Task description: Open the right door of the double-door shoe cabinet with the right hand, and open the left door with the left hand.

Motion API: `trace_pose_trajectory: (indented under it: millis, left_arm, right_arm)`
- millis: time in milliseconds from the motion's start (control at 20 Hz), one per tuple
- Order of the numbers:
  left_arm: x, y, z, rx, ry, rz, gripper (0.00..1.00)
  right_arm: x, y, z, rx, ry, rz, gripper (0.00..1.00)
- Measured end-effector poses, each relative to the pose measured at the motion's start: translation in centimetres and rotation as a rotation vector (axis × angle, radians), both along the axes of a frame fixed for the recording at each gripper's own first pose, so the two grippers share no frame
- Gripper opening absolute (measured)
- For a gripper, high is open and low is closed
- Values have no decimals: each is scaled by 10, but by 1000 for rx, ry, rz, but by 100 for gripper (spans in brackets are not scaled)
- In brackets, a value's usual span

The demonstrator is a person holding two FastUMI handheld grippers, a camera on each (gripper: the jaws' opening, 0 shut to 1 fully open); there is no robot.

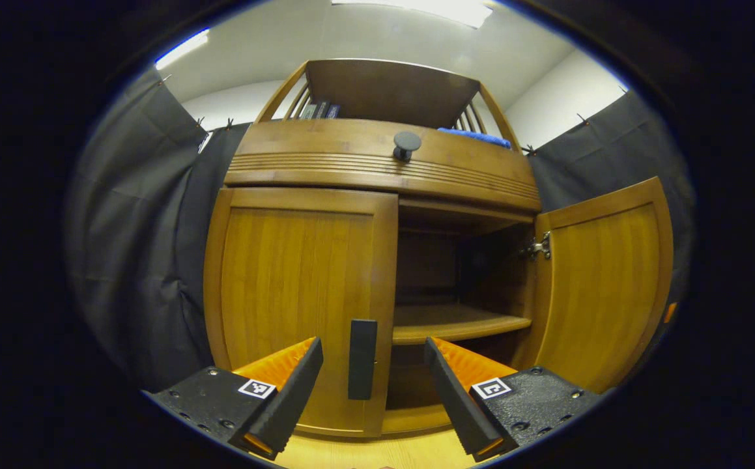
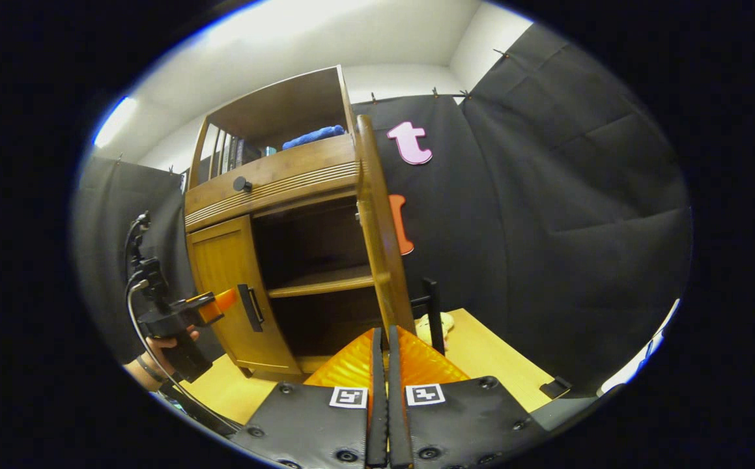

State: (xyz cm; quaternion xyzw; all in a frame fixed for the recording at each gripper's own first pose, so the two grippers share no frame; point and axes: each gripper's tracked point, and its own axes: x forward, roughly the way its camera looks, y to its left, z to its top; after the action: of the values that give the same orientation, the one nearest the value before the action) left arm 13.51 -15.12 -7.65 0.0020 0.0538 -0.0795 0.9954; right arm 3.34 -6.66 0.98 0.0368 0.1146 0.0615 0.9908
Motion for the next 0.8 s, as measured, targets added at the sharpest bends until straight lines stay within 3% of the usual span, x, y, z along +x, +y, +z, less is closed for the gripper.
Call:
trace_pose_trajectory:
  millis: [50, 150, 200, 450, 500, 550, 600, 750, 800]
  left_arm:
    - [6, 5, -8, -13, 13, 15, 95]
    - [20, 15, -20, -32, 40, 42, 93]
    - [25, 17, -23, -38, 49, 47, 94]
    - [28, 21, -23, -69, 38, 25, 91]
    - [30, 19, -24, -75, 45, 7, 95]
    - [35, 15, -25, -79, 53, -11, 92]
    - [38, 13, -28, -80, 60, -18, 98]
    - [42, 9, -36, -72, 88, -5, 89]
    - [42, 8, -38, -75, 96, -6, 98]
  right_arm:
    - [1, 3, -2, -7, 2, 2, 8]
    - [1, 12, -4, -10, 3, 19, 12]
    - [-1, 17, -5, -8, 7, 37, 33]
    - [0, 26, -10, -11, 17, 63, 80]
    - [0, 33, -12, -10, 16, 80, 91]
    - [2, 37, -14, -13, 17, 87, 95]
    - [4, 39, -15, -18, 21, 92, 100]
    - [4, 47, -19, -18, 26, 104, 96]
    - [3, 46, -20, -18, 26, 102, 96]
